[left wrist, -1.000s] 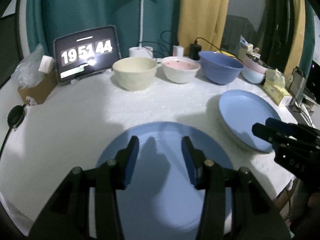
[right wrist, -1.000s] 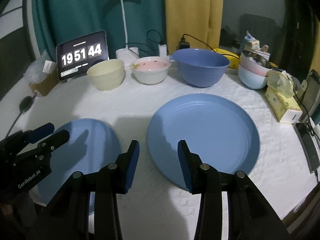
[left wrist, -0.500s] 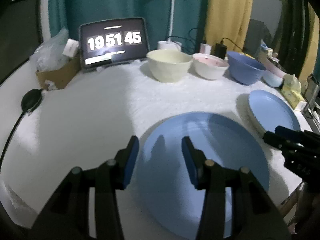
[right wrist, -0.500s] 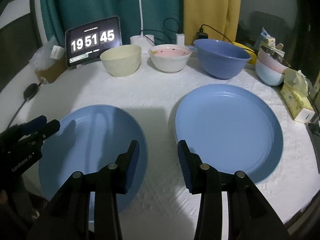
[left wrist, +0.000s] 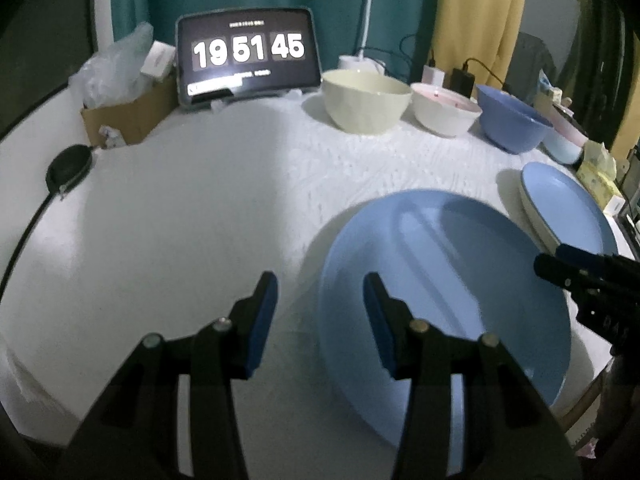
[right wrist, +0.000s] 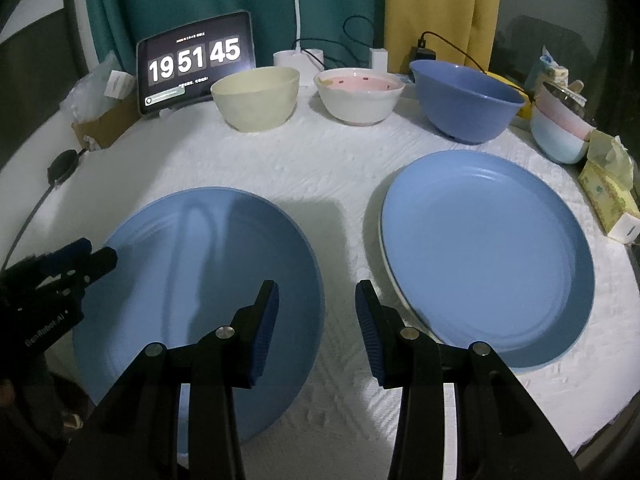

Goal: Organize plates and bowls

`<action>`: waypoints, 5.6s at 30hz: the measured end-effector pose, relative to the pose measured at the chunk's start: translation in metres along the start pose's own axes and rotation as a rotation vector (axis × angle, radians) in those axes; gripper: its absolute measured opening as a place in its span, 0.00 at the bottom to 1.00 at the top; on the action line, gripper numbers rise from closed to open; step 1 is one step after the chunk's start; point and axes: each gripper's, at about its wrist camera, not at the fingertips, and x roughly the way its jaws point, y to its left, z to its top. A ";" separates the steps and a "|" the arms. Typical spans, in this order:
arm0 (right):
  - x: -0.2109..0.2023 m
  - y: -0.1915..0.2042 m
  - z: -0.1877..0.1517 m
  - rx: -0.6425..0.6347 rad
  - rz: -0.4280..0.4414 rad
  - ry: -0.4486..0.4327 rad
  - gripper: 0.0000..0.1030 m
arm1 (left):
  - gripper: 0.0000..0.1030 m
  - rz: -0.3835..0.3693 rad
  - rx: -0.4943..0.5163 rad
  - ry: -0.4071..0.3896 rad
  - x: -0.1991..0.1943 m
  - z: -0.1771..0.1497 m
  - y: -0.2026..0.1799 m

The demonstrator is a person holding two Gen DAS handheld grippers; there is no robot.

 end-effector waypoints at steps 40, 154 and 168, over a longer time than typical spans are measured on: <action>-0.014 -0.014 0.003 0.014 0.029 -0.040 0.18 | 0.26 -0.047 0.071 -0.027 -0.010 0.001 -0.025; -0.012 -0.224 0.011 0.335 -0.107 -0.071 0.33 | 0.45 -0.177 0.187 0.104 0.069 0.067 -0.204; 0.002 -0.223 0.004 0.397 -0.009 -0.058 0.35 | 0.45 -0.231 0.174 0.090 0.079 0.065 -0.210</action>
